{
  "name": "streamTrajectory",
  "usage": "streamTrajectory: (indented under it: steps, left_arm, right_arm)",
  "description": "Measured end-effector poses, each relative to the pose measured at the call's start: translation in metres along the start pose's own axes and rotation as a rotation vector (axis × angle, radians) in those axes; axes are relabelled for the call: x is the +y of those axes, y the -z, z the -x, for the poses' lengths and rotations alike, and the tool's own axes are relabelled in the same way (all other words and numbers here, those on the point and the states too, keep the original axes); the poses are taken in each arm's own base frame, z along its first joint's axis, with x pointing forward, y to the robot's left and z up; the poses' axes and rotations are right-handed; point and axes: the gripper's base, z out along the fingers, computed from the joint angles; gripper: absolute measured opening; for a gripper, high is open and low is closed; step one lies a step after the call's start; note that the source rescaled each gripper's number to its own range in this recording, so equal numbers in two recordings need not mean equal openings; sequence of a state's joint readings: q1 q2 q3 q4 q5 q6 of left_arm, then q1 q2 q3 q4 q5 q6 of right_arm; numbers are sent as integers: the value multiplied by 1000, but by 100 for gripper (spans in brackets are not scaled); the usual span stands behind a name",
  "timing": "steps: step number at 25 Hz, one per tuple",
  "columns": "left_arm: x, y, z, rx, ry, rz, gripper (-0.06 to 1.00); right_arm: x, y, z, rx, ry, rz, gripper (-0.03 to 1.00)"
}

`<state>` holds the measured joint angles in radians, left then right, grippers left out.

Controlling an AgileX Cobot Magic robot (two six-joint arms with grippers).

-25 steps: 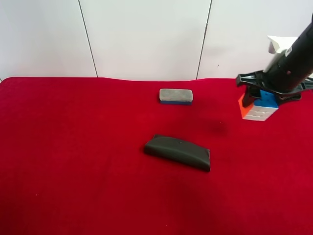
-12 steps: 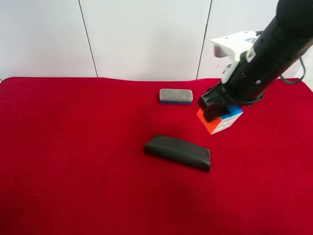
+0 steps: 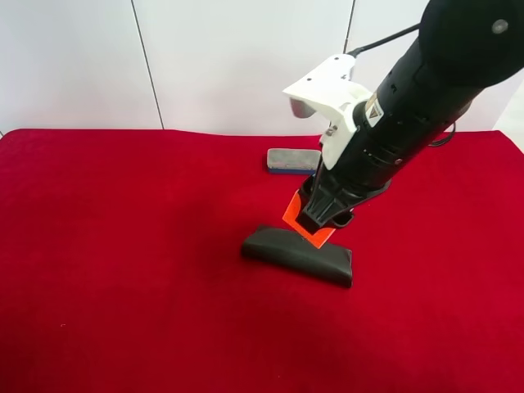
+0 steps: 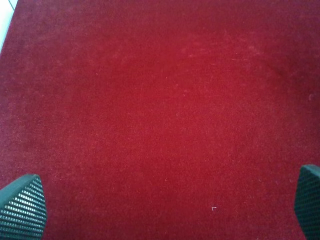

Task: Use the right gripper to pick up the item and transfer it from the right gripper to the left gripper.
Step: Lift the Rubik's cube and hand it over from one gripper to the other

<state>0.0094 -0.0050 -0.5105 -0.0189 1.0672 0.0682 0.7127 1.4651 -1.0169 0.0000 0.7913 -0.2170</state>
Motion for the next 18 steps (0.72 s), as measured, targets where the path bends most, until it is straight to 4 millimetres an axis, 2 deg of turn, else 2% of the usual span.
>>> streamTrajectory:
  steps: [10, 18]
  left_arm:
    - [-1, -2, 1, 13, 11, -18, 100]
    - [-16, -31, 21, 235, 135, -200, 100]
  right_arm:
    - [7, 0, 5, -49, 151, 46, 0]
    - [11, 1, 6, -71, 186, 93, 0]
